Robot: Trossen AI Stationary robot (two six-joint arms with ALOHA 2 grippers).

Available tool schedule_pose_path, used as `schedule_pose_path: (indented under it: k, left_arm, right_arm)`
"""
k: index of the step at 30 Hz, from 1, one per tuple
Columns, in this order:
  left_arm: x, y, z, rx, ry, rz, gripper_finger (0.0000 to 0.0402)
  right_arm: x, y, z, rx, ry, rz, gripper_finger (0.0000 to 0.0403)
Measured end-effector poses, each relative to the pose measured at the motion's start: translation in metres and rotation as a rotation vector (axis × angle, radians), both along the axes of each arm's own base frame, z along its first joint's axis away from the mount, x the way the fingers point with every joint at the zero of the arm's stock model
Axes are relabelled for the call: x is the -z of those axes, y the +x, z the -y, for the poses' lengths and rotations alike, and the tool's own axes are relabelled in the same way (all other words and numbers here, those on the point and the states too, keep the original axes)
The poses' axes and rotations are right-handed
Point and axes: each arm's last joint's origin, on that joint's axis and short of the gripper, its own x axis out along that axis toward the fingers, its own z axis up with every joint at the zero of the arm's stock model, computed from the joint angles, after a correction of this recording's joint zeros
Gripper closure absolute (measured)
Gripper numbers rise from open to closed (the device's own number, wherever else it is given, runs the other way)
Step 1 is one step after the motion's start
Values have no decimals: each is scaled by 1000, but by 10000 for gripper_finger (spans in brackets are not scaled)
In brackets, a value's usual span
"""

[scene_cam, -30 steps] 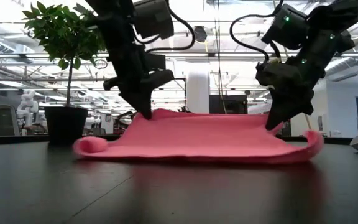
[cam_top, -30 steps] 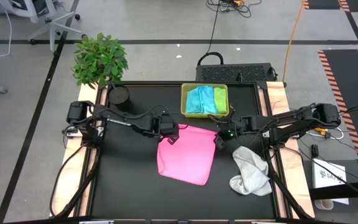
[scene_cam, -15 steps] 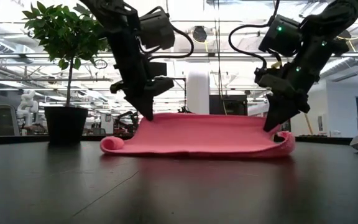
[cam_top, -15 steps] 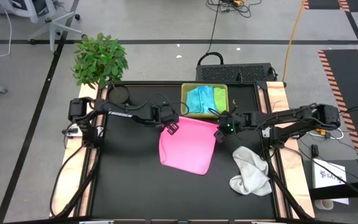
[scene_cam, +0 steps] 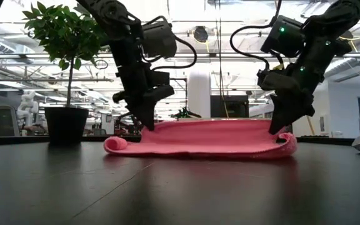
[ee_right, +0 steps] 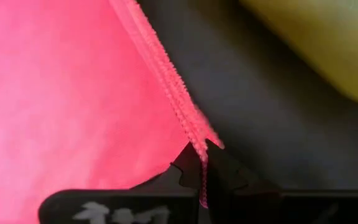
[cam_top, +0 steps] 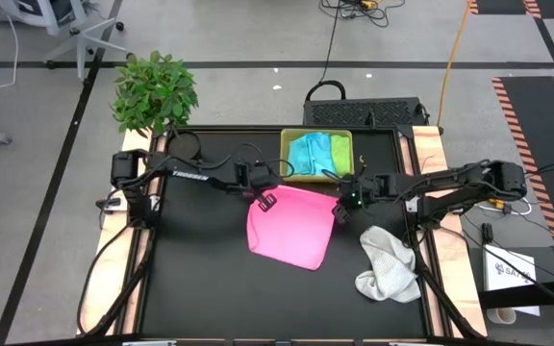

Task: Fold microfiber towels
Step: Fold the pink microfiber cloth

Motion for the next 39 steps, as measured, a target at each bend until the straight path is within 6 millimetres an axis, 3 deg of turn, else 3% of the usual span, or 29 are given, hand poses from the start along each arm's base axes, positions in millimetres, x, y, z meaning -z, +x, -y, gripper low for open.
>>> schedule_pose_path:
  k: [5, 17, 33, 39]
  left_arm:
    - [-8, -7, 8, 34, -63, -23, 397]
    - [-31, -22, 34, 83, -129, -46, 392]
    - [-28, -34, 111, 139, -264, -126, 396]
    - [-27, -39, 130, 124, -270, -133, 395]
  right_arm:
    - [-3, 6, -11, -52, 117, 72, 403]
    - [-33, 27, -38, -156, 172, 179, 403]
    - [-37, 25, -91, -166, 235, 229, 403]
    - [-33, 26, -108, -179, 246, 246, 403]
